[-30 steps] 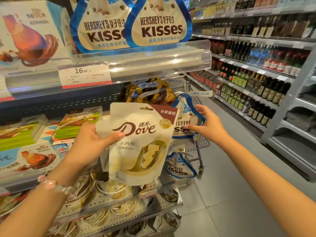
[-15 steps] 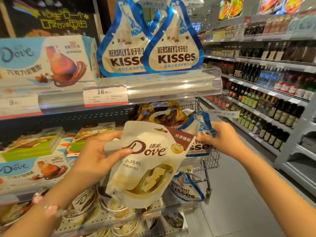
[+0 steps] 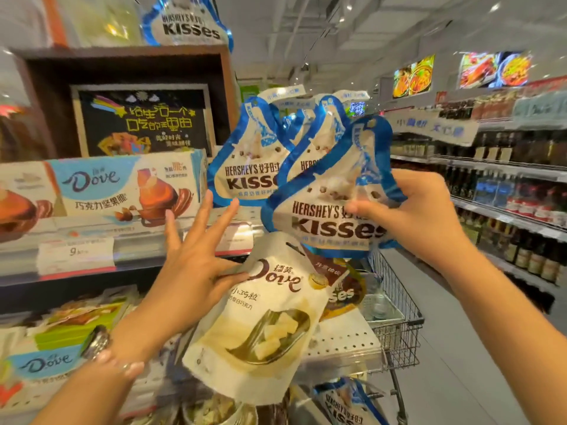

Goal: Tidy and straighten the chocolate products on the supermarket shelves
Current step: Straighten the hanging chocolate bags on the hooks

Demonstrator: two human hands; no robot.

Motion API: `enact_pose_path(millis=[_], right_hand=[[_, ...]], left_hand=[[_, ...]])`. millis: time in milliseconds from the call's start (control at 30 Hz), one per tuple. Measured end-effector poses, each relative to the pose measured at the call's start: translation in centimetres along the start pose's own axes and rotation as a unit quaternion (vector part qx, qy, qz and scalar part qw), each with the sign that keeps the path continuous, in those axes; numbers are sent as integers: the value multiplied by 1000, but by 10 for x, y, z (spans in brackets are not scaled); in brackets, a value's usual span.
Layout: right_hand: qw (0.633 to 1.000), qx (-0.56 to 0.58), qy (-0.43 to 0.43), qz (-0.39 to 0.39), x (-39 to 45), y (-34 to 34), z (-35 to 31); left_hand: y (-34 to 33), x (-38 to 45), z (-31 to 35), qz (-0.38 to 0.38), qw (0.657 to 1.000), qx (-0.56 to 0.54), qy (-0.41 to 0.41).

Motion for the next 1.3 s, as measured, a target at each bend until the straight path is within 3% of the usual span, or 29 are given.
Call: enact_pose_path(millis=[333, 433, 567, 733, 833, 967, 1300], right_hand=[[981, 189, -2, 33, 59, -46, -23], [991, 132, 21, 21, 75, -66, -27], [996, 40, 52, -58, 87, -89, -30], [991, 5, 13, -135, 104, -98, -22], [978, -70, 5, -198, 111, -98, -28], [968, -97, -9, -229, 113, -95, -31], [996, -22, 87, -16, 67, -70, -15]], left_hand=[[-6, 4, -9, 8, 999, 13, 31], [-7, 4, -10, 3, 1000, 10, 28], [-6, 3, -8, -2, 1000, 9, 26], [-6, 4, -7, -13, 999, 11, 36], [-9, 2, -6, -9, 999, 17, 40], [-12, 1, -4, -12, 999, 27, 39], [-11, -10, 3, 0, 1000, -8, 0]])
Point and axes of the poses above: each hand's wrist, its own x-axis towards the middle knuckle, its own y-axis out of the back of the hand, z = x × y, the point moved 3 cm from there along x, towards the middle knuckle, and after that the axes turned 12 degrees about -y, right-handed, at the moved point
